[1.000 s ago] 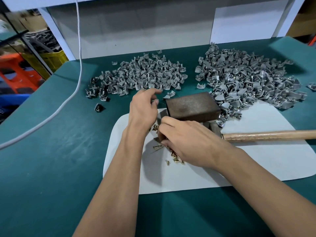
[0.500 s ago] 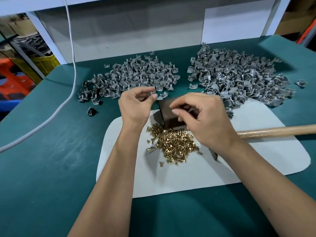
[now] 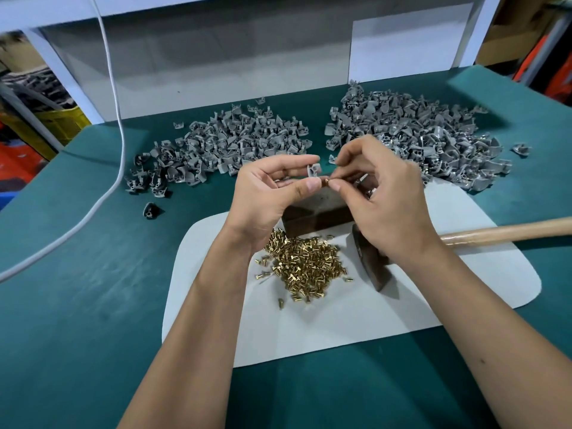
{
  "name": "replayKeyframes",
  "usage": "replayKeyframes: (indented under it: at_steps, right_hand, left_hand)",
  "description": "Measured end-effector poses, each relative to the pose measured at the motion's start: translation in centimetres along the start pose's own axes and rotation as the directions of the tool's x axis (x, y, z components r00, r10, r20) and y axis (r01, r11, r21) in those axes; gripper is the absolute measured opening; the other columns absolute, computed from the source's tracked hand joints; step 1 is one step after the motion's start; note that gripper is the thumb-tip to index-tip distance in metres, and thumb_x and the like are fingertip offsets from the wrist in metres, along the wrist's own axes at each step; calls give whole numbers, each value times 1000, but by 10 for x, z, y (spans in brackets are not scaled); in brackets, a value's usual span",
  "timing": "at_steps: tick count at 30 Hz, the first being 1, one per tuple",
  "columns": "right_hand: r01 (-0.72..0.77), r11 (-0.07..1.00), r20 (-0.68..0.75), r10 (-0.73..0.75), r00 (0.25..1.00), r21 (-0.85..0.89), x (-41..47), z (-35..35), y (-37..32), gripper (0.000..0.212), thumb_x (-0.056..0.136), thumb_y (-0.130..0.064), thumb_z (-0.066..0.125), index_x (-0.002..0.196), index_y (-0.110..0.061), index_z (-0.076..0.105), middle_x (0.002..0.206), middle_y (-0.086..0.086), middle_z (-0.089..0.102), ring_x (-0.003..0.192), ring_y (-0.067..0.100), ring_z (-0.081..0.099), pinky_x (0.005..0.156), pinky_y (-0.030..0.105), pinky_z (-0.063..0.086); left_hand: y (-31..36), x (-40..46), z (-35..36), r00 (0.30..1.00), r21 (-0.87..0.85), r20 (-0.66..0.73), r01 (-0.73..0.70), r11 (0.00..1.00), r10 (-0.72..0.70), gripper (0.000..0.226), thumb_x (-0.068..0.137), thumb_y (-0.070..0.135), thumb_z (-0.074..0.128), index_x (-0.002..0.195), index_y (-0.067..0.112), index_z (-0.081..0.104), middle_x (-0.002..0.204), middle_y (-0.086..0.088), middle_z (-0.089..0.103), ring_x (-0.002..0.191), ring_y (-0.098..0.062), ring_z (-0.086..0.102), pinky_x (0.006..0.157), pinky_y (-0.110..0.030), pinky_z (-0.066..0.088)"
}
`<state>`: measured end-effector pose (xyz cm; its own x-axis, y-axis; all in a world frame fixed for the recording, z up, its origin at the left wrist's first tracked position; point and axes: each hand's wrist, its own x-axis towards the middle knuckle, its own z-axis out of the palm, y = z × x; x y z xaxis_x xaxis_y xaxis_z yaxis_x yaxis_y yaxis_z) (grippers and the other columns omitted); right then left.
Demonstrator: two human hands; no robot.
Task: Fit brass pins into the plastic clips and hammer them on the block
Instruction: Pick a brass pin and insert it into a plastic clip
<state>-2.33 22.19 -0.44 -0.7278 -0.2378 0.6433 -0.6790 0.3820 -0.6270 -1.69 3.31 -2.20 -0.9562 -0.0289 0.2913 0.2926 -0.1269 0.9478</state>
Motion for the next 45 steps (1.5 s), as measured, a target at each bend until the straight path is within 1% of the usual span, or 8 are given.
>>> replayKeyframes:
  at_steps: [6, 13, 20, 28, 32, 38, 42, 45]
  right_hand:
    - [74, 995, 54, -71, 996, -59, 1, -3, 4, 23, 89, -8, 74, 104, -18, 60, 89, -10, 71, 89, 6, 71, 79, 38, 60]
    - [81, 996, 76, -77, 994, -47, 0, -2, 5, 27, 88, -5, 74, 105, -20, 58, 87, -9, 70, 87, 8, 70, 78, 38, 60]
    - [58, 997, 39, -56, 998, -49, 0, -1, 5, 30, 84, -2, 75, 102, -17, 57, 83, -9, 69, 82, 6, 70, 72, 32, 59]
    - [141, 982, 40, -137, 990, -128, -6, 6, 3, 23, 86, 5, 67, 100, -11, 59, 84, -5, 60, 76, 7, 56, 67, 21, 49]
    - [207, 958, 40, -204, 978, -197, -7, 7, 3, 17, 86, 8, 62, 93, -7, 58, 83, 0, 57, 75, 15, 50, 66, 25, 43]
    - [224, 954, 7, -228, 974, -200, -7, 9, 5, 19, 79, 14, 56, 83, -5, 57, 80, 2, 55, 74, 19, 51, 66, 29, 44]
    - [187, 975, -1, -188, 982, -119, -6, 6, 9, 12, 89, 5, 67, 96, -5, 65, 88, 2, 67, 83, 13, 63, 74, 26, 54]
    - [142, 988, 6, -142, 990, -62, -5, 4, 12, 20, 89, 2, 71, 107, -5, 68, 95, 0, 71, 92, 6, 68, 82, 25, 58]
  left_hand:
    - [1, -1, 2, 1000, 60, 12, 0, 998, -1, 36, 66, 5, 86, 101, 9, 78, 90, -8, 79, 84, -17, 74, 75, -26, 61]
    - [-1, -2, 6, 1000, 71, 6, 15, 997, -15, 37, 67, -1, 84, 103, 2, 76, 90, -15, 77, 82, -22, 71, 74, -31, 63]
    - [0, -2, 9, 999, 110, 37, -8, 994, 4, 40, 72, -16, 79, 106, 4, 74, 83, -2, 78, 79, -11, 72, 77, -22, 60]
    - [3, -4, 6, 998, 12, 37, 51, 999, -52, 35, 61, -2, 83, 94, 7, 79, 82, -7, 78, 76, -15, 74, 72, -25, 62]
    - [4, -4, 8, 997, -25, 59, 54, 998, -53, 30, 61, -2, 83, 86, 14, 82, 82, -7, 78, 74, -15, 75, 68, -25, 61]
    - [4, -4, 12, 998, -32, 34, 58, 998, -56, 34, 62, -4, 81, 95, 2, 75, 84, -11, 78, 76, -18, 74, 71, -30, 63]
    - [6, -3, 9, 997, -45, 37, 74, 996, -72, 35, 64, -7, 80, 98, -1, 74, 83, -11, 77, 76, -18, 74, 72, -28, 63]
    - [5, -3, 7, 995, -62, 25, 97, 993, -95, 39, 65, -5, 81, 103, -3, 73, 91, -19, 76, 83, -26, 74, 76, -30, 62]
